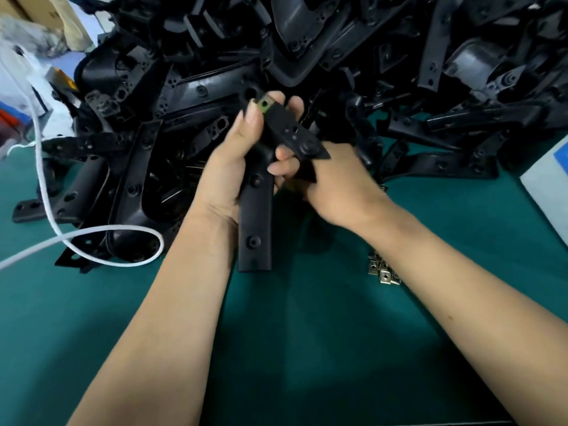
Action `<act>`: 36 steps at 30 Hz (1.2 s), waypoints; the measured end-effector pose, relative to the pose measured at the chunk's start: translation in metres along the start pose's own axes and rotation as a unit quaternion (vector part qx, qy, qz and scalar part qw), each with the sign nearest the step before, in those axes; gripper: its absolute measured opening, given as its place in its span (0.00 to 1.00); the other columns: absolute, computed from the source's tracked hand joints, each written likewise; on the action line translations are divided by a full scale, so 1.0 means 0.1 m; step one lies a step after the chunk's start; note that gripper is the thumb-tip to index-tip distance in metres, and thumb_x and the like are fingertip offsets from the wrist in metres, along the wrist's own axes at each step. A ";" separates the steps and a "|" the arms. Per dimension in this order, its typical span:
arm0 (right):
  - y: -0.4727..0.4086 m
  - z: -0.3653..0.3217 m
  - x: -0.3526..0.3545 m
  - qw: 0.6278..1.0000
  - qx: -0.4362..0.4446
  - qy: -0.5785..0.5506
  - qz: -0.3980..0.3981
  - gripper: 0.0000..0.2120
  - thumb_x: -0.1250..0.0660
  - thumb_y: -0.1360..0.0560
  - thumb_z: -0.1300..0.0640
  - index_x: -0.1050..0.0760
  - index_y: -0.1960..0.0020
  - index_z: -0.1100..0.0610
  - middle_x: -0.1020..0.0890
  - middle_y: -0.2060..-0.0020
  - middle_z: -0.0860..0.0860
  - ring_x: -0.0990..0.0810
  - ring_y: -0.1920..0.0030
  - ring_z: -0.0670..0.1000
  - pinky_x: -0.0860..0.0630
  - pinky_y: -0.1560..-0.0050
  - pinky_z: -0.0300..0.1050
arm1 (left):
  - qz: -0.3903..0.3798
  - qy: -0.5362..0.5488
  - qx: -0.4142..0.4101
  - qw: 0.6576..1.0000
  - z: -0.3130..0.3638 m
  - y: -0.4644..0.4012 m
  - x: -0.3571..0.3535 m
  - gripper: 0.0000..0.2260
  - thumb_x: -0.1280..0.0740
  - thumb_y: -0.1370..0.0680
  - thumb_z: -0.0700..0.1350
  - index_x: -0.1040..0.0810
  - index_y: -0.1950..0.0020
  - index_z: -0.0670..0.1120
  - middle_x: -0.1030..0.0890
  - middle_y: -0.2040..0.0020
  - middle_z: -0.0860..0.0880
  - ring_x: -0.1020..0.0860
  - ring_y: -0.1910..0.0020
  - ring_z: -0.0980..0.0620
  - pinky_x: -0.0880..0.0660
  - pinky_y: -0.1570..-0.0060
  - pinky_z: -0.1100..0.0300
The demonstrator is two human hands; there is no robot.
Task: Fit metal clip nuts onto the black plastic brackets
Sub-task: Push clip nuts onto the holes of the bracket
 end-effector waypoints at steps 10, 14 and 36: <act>0.46 0.70 0.70 0.922 -0.026 -0.361 0.137 0.07 0.31 0.21 0.68 0.19 0.50 0.57 0.18 0.67 0.52 0.23 0.71 0.49 0.30 0.73 0.40 | -0.079 -0.227 0.102 0.965 -0.53 -0.09 0.00 0.15 0.20 0.29 0.51 0.16 0.45 0.51 0.17 0.45 0.48 0.25 0.67 0.51 0.28 0.69 0.64; 0.44 0.68 0.67 0.896 -0.031 -0.430 0.111 0.05 0.30 0.22 0.68 0.20 0.50 0.59 0.17 0.67 0.53 0.23 0.72 0.49 0.30 0.73 0.38 | -0.105 -0.237 0.085 0.962 -0.50 -0.09 -0.06 0.15 0.22 0.26 0.51 0.20 0.43 0.49 0.20 0.46 0.49 0.27 0.66 0.51 0.29 0.69 0.65; 0.44 0.59 0.56 0.910 -0.004 -0.411 0.057 0.04 0.27 0.24 0.68 0.17 0.52 0.61 0.16 0.66 0.54 0.19 0.69 0.50 0.25 0.71 0.39 | 0.059 -0.269 0.076 0.958 -0.40 -0.10 0.18 0.05 0.35 0.22 0.38 0.27 0.48 0.38 0.22 0.64 0.48 0.28 0.66 0.54 0.32 0.70 0.66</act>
Point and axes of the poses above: each hand's wrist, its own y-axis away from the middle knuckle, its own x-axis out of the back of the hand, z = x × y, the point moved 9 cm from there along -y, towards the middle knuckle
